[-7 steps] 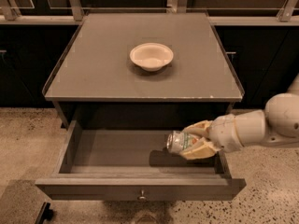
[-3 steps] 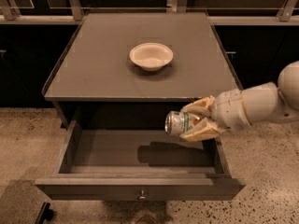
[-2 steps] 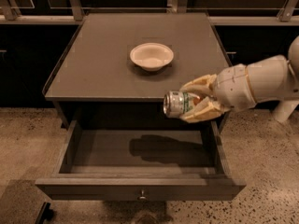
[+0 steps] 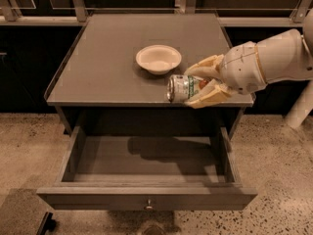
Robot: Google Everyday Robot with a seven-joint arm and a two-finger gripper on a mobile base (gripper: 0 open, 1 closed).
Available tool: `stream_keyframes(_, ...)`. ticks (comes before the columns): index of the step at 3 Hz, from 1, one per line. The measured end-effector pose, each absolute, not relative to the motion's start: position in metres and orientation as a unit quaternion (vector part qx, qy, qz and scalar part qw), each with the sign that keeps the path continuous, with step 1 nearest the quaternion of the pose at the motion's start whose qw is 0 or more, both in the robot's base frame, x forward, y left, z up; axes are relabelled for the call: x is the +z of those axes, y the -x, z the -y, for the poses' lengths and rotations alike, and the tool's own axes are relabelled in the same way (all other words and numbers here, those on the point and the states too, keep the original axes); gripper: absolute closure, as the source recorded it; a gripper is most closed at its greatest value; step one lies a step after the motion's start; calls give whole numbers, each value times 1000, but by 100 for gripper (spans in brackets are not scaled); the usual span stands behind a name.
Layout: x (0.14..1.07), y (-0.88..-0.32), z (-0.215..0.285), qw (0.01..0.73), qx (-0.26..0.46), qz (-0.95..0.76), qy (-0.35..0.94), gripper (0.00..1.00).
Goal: Pick 7up can from top drawer and place on counter
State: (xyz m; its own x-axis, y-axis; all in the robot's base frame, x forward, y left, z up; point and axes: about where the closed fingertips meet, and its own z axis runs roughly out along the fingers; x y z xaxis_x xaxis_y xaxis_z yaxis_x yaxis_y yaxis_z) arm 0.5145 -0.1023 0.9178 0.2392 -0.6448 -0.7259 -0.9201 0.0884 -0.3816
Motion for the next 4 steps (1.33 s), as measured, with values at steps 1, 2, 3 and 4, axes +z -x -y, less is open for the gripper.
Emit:
stream_keyframes(1,912,-526,106,443,158,-602,646,100)
stream_keyframes(2,896,-565,115,440,161,-610,639,100)
stream_keyframes(3,887,-607,122,439,156,-618,632,100)
stream_keyframes(4,882,-636,128,438,147,-627,627,100)
